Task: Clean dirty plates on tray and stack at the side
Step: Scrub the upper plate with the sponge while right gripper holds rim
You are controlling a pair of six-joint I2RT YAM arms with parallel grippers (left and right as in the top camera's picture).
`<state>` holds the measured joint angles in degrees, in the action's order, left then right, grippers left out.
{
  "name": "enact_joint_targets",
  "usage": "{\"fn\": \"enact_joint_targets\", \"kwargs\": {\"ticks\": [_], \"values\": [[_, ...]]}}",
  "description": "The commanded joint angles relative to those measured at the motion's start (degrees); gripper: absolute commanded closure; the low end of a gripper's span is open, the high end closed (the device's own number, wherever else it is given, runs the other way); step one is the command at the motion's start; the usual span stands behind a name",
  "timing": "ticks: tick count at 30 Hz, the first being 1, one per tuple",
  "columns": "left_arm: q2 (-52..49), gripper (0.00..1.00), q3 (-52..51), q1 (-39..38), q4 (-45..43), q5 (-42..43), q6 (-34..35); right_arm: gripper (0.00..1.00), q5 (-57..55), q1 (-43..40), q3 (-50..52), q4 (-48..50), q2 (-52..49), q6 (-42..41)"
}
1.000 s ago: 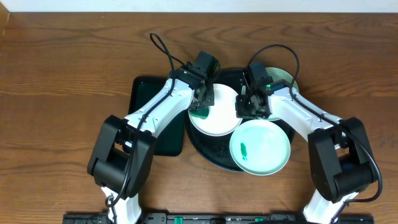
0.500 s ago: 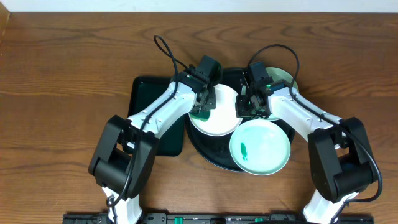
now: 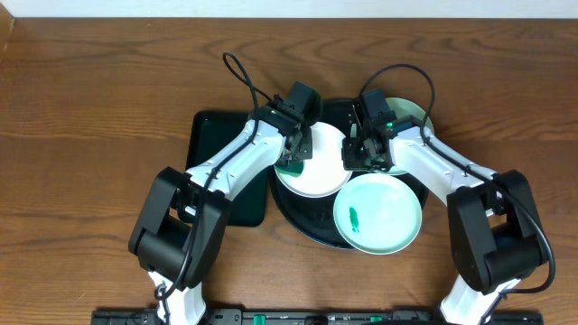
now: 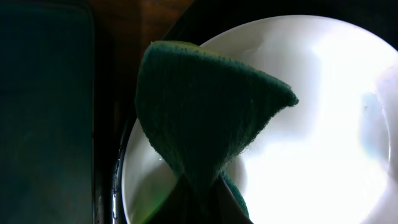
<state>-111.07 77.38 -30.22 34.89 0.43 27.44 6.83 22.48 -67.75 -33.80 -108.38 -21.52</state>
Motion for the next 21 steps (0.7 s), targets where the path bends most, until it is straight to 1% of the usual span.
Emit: {"fn": "enact_joint_targets", "kwargs": {"ticks": [1, 12, 21], "values": [[-0.55, 0.92, -0.59, 0.0, 0.55, -1.55, 0.96, 0.99, -0.98, 0.57, 0.24, 0.0, -0.5, 0.11], [-1.4, 0.93, -1.49, -0.02, 0.02, -1.55, 1.53, 0.99, -0.79, 0.74, 0.22, 0.0, -0.5, 0.11], [-6.73, 0.93, -1.49, -0.04, -0.55, -0.9, 4.22, 0.99, -0.79, 0.87, 0.22, 0.22, -0.5, 0.11]]}}
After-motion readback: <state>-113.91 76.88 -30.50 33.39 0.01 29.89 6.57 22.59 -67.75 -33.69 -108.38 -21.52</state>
